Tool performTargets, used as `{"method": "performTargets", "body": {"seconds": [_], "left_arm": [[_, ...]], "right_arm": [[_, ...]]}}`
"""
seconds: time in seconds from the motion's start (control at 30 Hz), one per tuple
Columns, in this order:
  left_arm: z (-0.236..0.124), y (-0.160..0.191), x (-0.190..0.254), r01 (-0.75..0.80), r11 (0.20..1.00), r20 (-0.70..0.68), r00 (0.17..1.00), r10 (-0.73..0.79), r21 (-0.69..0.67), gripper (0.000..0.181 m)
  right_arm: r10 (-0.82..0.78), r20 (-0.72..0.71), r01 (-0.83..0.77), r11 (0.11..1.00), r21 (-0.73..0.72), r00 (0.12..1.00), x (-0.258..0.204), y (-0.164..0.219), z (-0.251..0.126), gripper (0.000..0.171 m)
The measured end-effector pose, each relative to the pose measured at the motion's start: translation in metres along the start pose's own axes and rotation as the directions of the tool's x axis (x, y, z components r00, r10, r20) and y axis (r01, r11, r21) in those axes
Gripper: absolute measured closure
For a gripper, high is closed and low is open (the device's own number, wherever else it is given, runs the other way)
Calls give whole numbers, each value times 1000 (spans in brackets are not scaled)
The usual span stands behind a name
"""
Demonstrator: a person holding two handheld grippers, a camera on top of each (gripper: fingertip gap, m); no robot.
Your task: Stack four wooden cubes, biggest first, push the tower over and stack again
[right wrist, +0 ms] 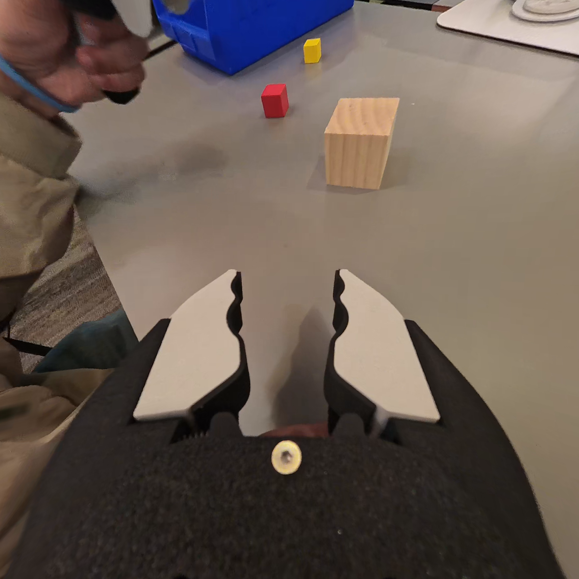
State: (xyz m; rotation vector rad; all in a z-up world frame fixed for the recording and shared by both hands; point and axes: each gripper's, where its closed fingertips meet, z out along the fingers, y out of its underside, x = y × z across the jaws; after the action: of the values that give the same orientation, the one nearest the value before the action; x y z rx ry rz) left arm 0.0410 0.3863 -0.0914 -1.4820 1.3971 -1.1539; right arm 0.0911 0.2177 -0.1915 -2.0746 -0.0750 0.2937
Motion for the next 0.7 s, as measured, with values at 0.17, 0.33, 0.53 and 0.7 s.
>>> {"method": "performTargets", "body": {"seconds": [0.17, 0.33, 0.53, 0.7], "left_arm": [[72, 9, 17, -137, 982, -228, 968, 105, -127, 134], [102, 28, 18, -111, 977, -228, 971, 68, -182, 134], [112, 36, 28, -164, 966, -225, 967, 117, -199, 134], [117, 42, 23, -138, 970, -219, 971, 93, -202, 134]], "right_arm": [[17, -3, -17, 1000, 21, 1000, 3, -3, -4, 118], [2, -17, -2, 1000, 13, 1000, 3, 0, -6, 117], [7, -9, -7, 1000, 1, 1000, 1, 4, -4, 117], [3, -8, -3, 1000, 2, 1000, 1, 3, -5, 117]]}}
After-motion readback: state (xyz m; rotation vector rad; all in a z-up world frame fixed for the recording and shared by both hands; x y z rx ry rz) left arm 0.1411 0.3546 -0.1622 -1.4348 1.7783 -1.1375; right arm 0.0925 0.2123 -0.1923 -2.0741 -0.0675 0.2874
